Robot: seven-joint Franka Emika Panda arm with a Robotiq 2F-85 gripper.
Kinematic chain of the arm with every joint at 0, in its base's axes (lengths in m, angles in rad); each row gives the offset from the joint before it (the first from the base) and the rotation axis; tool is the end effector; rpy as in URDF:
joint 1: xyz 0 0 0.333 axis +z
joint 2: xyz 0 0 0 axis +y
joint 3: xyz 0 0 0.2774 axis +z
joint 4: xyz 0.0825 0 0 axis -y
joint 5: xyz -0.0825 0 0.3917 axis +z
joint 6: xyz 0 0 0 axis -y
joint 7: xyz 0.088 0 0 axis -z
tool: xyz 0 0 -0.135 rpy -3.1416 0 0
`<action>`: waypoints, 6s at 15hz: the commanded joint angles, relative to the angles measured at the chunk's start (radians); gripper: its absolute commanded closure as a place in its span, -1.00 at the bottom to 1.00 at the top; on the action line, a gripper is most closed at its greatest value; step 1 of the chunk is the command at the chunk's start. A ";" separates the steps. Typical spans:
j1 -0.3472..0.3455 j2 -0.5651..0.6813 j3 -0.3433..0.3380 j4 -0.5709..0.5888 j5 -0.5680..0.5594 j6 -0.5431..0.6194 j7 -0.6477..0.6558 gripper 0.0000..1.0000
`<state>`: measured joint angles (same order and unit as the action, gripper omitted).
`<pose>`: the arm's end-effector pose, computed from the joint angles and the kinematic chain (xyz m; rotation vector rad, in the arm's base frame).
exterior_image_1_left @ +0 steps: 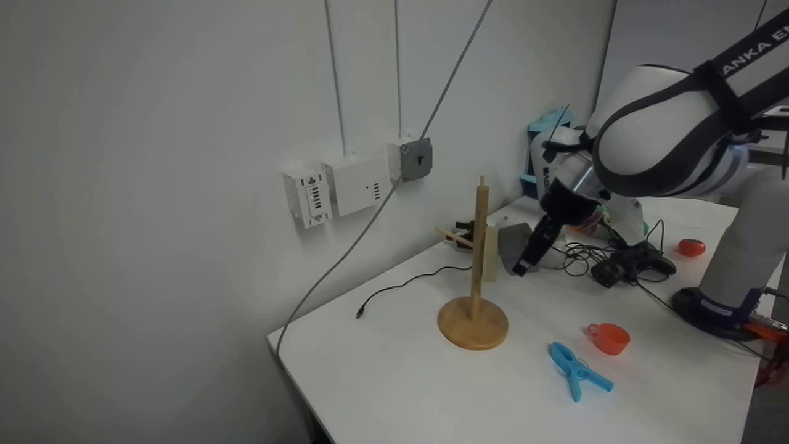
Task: Unhang the masking tape from the tree
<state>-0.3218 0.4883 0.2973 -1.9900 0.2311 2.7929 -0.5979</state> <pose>0.6362 -0.0255 0.1915 -2.9174 -0.4594 -0.5694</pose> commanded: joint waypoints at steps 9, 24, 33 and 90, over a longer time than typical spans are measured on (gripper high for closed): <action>-0.015 0.010 0.027 0.016 0.028 0.039 -0.054 0.98; 0.025 -0.177 -0.031 -0.136 0.014 -0.064 0.015 0.92; 0.146 -0.407 -0.127 -0.268 -0.032 -0.221 0.086 0.92; 0.239 0.297 -0.361 0.272 -0.339 -0.418 0.442 -0.73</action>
<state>-0.0834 0.7926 -0.0657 -1.7234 -0.0913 2.4023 -0.1512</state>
